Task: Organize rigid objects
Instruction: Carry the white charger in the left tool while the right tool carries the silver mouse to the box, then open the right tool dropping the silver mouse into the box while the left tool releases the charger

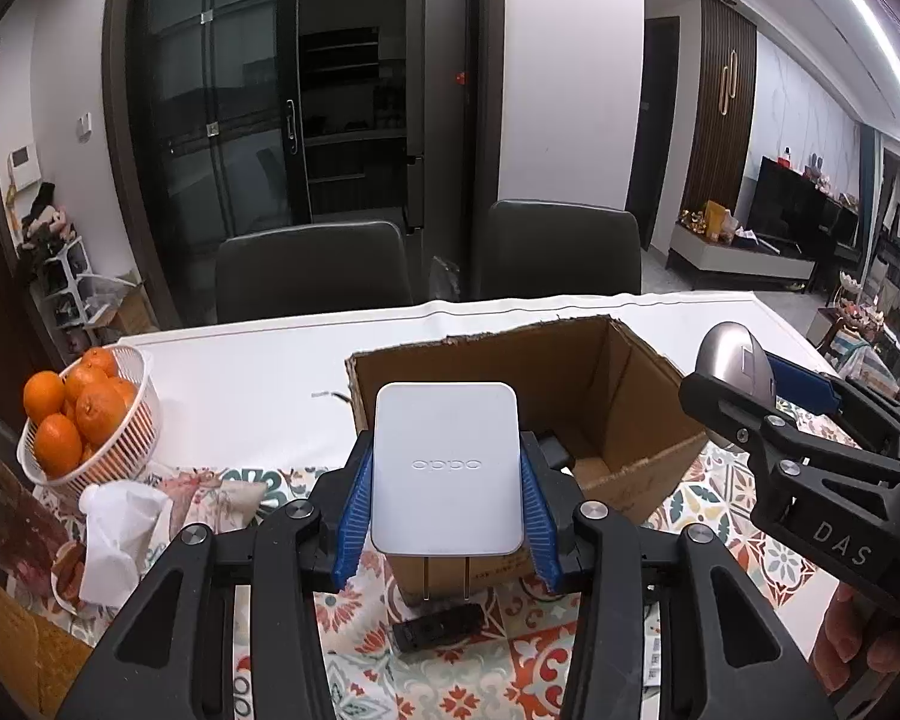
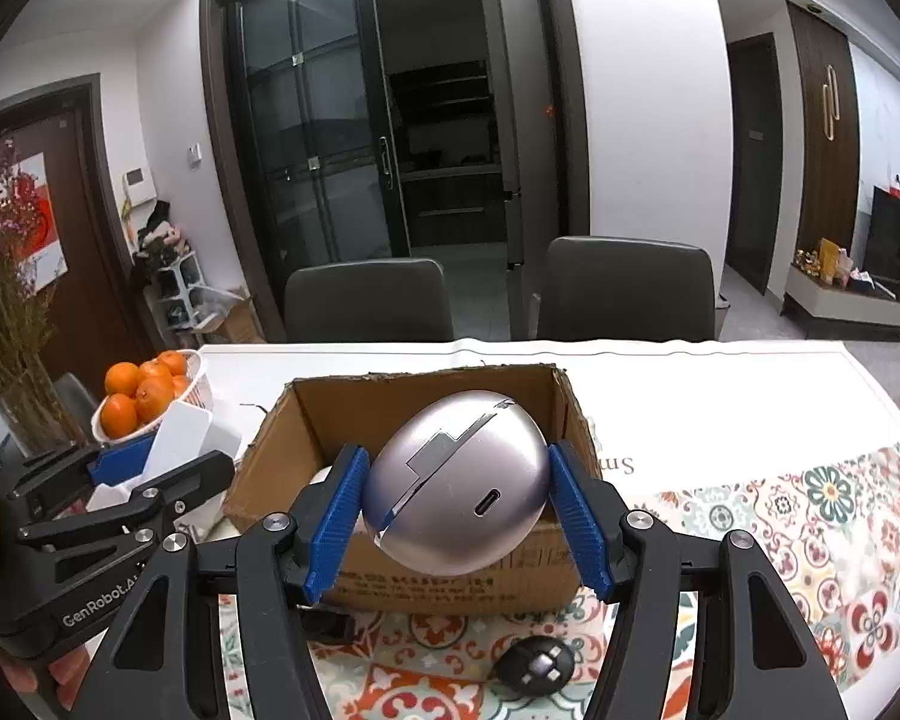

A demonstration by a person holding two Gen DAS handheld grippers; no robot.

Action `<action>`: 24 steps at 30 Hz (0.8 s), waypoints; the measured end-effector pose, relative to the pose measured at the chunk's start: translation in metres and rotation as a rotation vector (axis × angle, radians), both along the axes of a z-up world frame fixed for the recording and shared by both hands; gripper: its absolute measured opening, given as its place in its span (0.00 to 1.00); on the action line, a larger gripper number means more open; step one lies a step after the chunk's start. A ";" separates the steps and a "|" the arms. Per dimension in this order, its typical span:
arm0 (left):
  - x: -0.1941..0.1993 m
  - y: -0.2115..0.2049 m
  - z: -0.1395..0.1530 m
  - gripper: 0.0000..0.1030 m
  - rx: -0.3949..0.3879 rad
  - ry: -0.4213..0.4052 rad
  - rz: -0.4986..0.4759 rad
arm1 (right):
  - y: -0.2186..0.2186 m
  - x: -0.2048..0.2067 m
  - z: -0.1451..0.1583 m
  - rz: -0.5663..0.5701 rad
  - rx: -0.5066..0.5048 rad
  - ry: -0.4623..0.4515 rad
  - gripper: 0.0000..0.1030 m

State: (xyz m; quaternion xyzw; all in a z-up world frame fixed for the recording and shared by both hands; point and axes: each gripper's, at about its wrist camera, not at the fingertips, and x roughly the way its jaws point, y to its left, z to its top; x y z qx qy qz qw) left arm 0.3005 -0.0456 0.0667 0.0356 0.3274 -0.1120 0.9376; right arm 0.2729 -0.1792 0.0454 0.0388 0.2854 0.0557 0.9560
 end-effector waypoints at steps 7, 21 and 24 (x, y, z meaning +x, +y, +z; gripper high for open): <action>0.025 -0.004 -0.002 0.43 0.018 0.034 -0.009 | 0.003 0.027 -0.002 0.034 -0.035 0.049 0.60; 0.073 -0.016 -0.031 0.43 0.069 0.191 -0.068 | 0.004 0.076 -0.020 0.057 -0.091 0.179 0.60; 0.080 -0.019 -0.038 0.43 0.079 0.219 -0.070 | 0.003 0.084 -0.026 0.066 -0.088 0.209 0.60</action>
